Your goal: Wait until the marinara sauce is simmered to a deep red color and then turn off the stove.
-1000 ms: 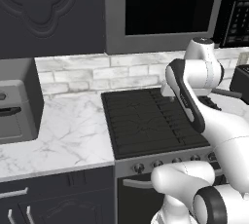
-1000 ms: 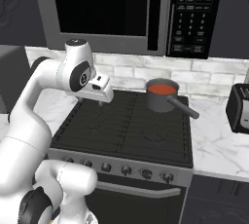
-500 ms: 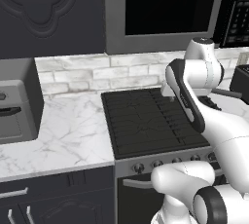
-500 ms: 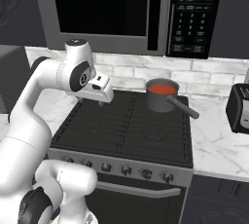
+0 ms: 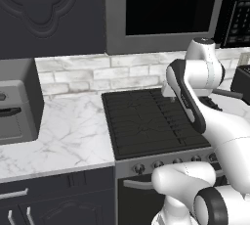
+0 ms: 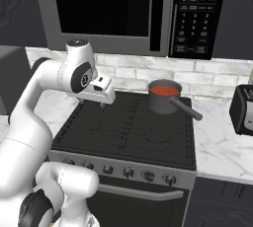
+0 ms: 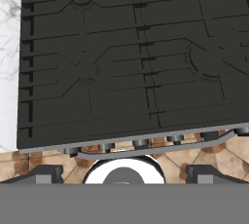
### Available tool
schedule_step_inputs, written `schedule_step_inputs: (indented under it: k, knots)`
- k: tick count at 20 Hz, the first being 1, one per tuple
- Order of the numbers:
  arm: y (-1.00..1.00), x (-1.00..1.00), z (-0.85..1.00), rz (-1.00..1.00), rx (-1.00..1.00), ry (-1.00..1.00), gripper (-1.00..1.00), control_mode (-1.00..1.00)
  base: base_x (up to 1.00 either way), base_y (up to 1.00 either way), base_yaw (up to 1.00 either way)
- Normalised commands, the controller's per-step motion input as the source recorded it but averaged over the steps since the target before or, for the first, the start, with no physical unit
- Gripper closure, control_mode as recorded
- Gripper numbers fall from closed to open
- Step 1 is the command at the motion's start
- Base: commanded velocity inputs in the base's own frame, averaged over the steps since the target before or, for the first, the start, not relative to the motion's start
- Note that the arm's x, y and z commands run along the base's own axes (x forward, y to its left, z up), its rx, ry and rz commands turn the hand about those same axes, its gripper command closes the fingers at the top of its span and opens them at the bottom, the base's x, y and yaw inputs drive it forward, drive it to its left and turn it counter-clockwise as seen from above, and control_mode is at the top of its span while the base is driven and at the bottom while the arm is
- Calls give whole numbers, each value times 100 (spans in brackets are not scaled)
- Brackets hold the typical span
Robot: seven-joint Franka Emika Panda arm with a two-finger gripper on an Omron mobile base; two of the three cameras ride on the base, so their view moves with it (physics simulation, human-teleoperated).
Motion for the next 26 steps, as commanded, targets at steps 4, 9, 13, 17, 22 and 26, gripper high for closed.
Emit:
schedule_step_inputs:
  k: [4,9,13,17,22,26]
  knots:
    - [0,0,0,0,0,0,-100,-100,0,0,0]
    - [0,0,0,0,0,0,-100,-100,0,0,0]
    - [0,0,0,0,0,0,-100,-100,0,0,0]
    - [0,0,0,0,0,0,-100,-100,0,0,0]
    - [0,0,0,0,0,0,-100,-100,0,0,0]
    - [0,0,0,0,0,0,-100,-100,0,0,0]
